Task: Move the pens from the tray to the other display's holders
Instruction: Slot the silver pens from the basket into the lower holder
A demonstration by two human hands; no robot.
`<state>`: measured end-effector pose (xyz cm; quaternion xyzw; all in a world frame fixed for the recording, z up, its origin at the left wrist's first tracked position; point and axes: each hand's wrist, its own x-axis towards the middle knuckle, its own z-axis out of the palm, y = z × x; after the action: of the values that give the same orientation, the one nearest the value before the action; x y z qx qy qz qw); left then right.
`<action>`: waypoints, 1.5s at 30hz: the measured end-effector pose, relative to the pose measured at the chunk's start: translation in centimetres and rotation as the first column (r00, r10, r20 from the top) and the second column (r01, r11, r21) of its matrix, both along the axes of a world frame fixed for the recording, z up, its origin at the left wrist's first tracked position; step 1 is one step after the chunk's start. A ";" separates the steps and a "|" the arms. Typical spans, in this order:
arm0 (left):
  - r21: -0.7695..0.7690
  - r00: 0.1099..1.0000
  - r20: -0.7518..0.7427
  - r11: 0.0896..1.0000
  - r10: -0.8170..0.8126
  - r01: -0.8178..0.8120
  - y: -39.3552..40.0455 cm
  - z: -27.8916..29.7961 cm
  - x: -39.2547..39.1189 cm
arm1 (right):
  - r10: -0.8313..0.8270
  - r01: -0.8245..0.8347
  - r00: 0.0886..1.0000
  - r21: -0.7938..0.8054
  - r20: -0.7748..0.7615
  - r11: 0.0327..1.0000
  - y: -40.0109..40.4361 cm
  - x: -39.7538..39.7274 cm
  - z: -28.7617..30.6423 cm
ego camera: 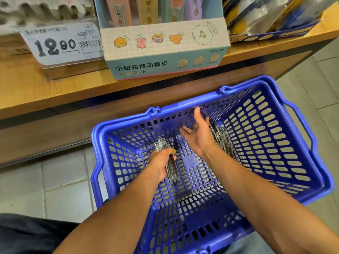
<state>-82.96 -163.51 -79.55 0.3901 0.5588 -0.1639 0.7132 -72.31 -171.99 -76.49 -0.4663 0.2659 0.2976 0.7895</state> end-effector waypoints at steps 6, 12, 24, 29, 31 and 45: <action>-0.035 1.000 0.005 0.999 0.017 -0.017 0.1 -0.1 0.2 | 0.152 -0.150 0.988 -0.118 0.008 0.982 -2.8 0.3 -0.4; -0.025 1.000 0.003 1.000 0.002 -0.002 0.2 -0.2 0.2 | 0.464 -0.399 0.882 -0.650 -0.081 0.647 -7.2 0.9 -3.1; 0.012 0.999 0.006 0.999 -0.047 0.047 0.1 -0.4 -0.2 | 0.734 -0.069 0.198 -0.756 -0.650 -0.651 -8.2 -1.2 -6.3; 0.017 0.998 -0.007 0.998 -0.060 0.060 0.0 -0.4 -0.3 | 0.678 -0.018 0.067 -0.680 -0.732 -0.733 -8.3 -1.7 -6.9; 0.019 0.998 -0.010 0.997 -0.068 0.068 0.0 -0.3 -0.3 | 0.679 -0.020 0.047 -0.681 -0.732 -0.732 -8.4 -1.9 -7.1; 0.008 0.999 0.037 1.000 -0.018 0.017 -0.3 0.2 -0.1 | 0.900 -0.732 0.429 -0.556 0.070 0.392 -3.9 -2.1 -0.9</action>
<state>-83.05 -163.77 -79.35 0.4006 0.5426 -0.1607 0.7206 -74.43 -175.87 -77.40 -0.7480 -0.0945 0.4918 0.4356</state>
